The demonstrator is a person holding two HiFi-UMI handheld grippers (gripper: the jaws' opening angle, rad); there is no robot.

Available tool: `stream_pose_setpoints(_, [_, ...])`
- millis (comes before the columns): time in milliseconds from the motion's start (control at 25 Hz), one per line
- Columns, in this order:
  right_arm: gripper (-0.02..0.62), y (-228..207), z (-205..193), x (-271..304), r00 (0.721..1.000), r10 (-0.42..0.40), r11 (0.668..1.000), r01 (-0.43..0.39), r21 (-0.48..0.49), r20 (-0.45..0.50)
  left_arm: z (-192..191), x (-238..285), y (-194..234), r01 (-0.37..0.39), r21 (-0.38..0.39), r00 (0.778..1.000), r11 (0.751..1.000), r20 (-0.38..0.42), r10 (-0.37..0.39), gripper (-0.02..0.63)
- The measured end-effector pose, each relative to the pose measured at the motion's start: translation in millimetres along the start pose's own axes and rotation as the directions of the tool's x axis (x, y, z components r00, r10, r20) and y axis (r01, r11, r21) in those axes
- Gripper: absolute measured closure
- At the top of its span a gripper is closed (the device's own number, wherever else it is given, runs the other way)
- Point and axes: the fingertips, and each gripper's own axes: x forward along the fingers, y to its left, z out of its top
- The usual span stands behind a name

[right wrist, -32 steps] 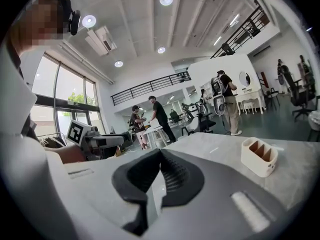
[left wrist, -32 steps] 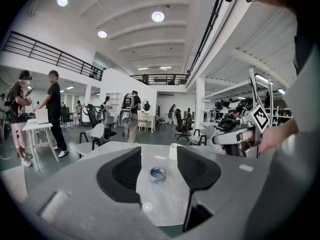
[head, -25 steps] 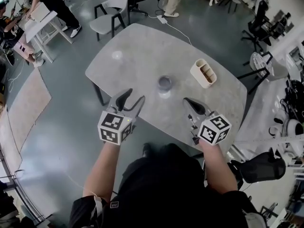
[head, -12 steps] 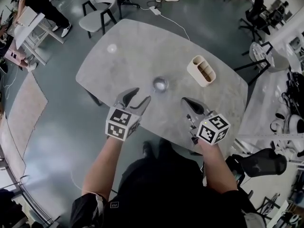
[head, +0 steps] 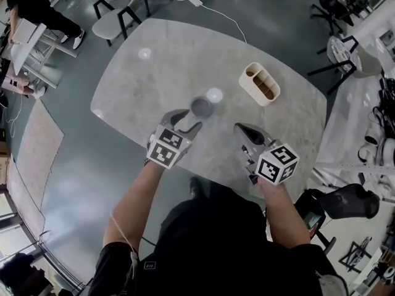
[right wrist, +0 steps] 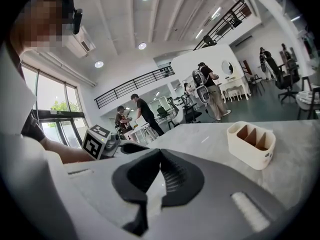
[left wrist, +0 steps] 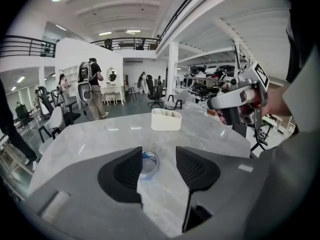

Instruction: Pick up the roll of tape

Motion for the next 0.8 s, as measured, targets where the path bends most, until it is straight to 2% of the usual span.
stream_pose_setpoints(160, [0.592, -15, -7, -1, 1.000, -0.007, 1.000, 0.007, 0.018, -0.011, -15, 33, -2, 0.051, 0.033, 0.995, 0.998, -0.090, -0.047, 0.380])
stream_pose_setpoints(400, [0.592, -33, -18, -6, 0.999, -0.021, 0.999, 0.022, 0.043, -0.026, -40, 72, -3, 0.109, 0.083, 0.973, 0.991, -0.213, -0.089, 0.366])
stream_pose_setpoints(800, [0.592, -68, -29, -24, 0.997, -0.064, 0.994, 0.067, 0.081, -0.037, -73, 120, -9, 0.202, 0.220, 0.910, 0.954, -0.401, -0.100, 0.362])
